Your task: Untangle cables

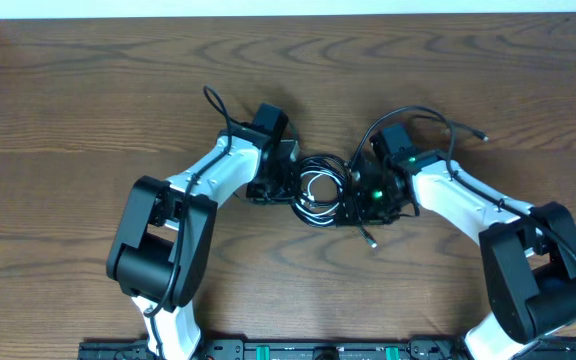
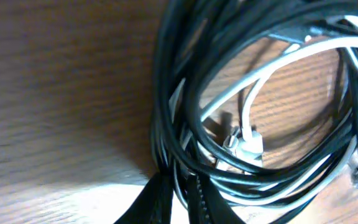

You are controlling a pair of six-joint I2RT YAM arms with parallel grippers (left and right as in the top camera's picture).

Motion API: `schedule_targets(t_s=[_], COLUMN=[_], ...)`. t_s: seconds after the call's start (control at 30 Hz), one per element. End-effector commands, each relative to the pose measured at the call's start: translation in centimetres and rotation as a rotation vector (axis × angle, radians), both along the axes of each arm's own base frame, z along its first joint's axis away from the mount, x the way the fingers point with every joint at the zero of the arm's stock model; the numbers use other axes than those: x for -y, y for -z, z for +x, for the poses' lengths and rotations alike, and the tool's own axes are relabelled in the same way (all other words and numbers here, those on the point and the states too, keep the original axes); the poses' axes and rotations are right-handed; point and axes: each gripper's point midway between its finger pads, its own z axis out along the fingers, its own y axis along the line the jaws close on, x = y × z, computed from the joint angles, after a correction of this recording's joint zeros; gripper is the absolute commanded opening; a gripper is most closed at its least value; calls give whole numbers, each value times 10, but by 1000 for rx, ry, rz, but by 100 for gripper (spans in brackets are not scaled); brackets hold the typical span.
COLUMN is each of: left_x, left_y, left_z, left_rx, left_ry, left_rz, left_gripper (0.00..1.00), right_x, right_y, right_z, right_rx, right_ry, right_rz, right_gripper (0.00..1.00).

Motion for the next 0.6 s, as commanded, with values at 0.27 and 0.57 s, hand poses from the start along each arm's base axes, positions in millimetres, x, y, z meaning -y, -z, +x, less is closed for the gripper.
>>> schedule_targets(t_s=[0.27,0.57], left_x=[5,4], left_y=[11,11], left_z=[-12,-12], left_rx=[-44,-45], left_ry=[13,13], left_rz=[-7,-7], left_gripper=[15,15], right_x=[-14,-38], right_y=[3,-9], right_z=[-10,49], right_rx=[-24,156], right_ry=[4,171], right_rz=[-20,54], right_gripper=[1,1])
